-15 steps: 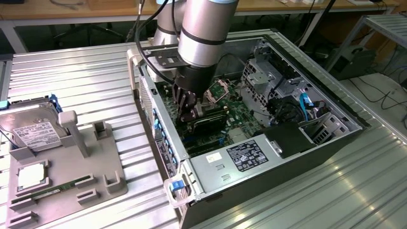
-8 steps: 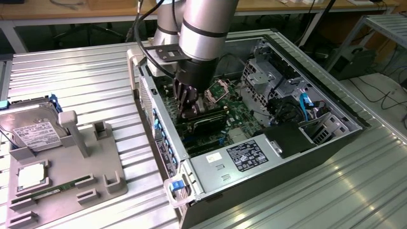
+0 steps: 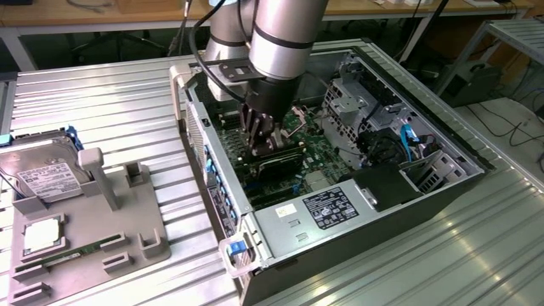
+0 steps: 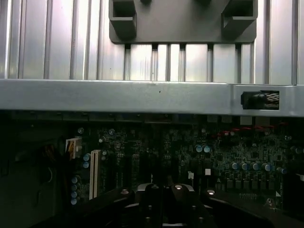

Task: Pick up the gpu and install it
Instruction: 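Press down on the gpu until it lock into place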

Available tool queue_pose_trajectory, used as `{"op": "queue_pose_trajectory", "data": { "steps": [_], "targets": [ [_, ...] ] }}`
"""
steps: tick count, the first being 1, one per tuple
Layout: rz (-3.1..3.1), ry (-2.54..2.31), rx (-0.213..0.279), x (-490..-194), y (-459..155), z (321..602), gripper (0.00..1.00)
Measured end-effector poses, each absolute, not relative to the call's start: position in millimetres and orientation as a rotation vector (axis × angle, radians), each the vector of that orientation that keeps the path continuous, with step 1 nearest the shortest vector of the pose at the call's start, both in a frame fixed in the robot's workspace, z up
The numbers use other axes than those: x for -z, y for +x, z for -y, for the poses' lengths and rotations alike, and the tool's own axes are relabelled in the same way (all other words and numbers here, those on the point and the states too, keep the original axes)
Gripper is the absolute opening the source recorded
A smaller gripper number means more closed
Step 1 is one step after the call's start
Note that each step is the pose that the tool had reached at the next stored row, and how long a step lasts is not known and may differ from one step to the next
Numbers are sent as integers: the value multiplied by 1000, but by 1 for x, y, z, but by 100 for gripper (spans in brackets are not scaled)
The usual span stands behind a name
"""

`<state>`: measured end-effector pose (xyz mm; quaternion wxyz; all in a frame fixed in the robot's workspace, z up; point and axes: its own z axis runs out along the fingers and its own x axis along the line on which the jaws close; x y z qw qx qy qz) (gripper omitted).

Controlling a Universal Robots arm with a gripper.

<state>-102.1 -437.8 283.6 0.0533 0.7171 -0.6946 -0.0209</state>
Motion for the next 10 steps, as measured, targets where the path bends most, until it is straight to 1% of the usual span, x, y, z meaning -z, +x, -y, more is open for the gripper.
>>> {"op": "queue_pose_trajectory", "data": {
  "steps": [10],
  "targets": [
    [2113,2182,60,-282,-61,438,11]
  ]
}}
